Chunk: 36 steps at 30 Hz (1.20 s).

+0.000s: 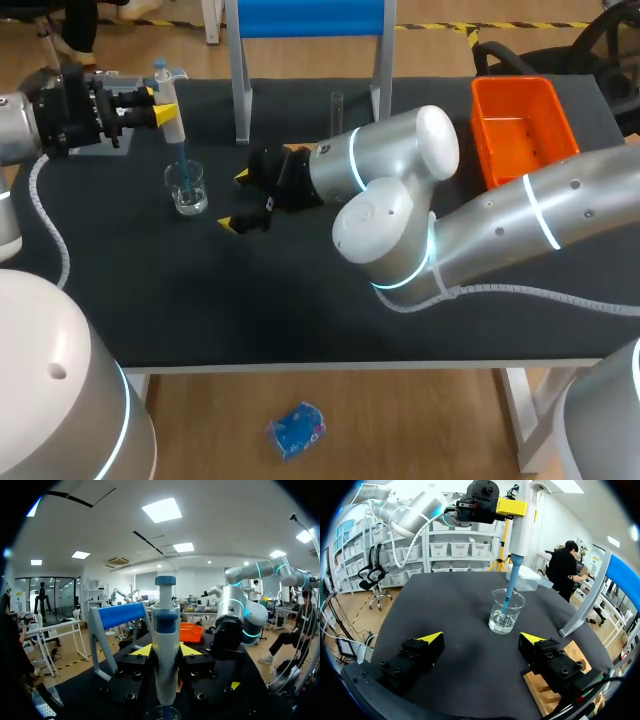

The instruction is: Invert the test tube, pick up the pipette, mount the tip to pipette, aspirate from beaker and dispense into the tube, eject the tip, return the pipette, and cap with the stopper.

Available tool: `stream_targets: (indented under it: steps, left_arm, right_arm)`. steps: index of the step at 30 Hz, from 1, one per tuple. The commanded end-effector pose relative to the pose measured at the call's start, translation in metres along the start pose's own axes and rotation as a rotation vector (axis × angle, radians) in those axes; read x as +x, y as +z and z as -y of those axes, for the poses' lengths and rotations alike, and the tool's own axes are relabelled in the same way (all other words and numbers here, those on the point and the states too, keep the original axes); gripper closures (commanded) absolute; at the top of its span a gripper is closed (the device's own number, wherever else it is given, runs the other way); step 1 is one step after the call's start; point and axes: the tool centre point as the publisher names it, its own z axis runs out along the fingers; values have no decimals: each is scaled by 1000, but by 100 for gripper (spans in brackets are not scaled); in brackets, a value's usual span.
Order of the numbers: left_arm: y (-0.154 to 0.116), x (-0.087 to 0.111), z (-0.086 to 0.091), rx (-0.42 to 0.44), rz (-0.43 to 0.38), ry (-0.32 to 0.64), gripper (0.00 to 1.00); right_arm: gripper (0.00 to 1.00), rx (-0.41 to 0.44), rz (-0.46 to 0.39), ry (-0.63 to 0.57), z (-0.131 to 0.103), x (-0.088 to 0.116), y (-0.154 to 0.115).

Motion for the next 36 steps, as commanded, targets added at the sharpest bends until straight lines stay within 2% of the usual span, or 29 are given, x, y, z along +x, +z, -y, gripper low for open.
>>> stream_targets:
  steps: [1, 13, 24, 27, 33, 36]
  left_arm:
    - [1, 0, 0, 0, 2, 1, 100]
    - [1, 0, 0, 0, 2, 1, 100]
    - [1, 0, 0, 0, 2, 1, 100]
    - [1, 0, 0, 0, 2, 1, 100]
    - [1, 0, 0, 0, 2, 1, 100]
    - [1, 0, 0, 0, 2, 1, 100]
  right_arm:
    - [0, -25, -37, -33, -7, 0, -5]
    - [0, -96, -151, -111, -48, -4, -66]
    - [0, -216, -262, -130, -91, -18, -120]
    - [0, -239, -300, -150, -103, -23, -130]
    - [0, -282, -322, -180, -127, -39, -142]
    - [0, -282, -322, -180, -127, -39, -142]
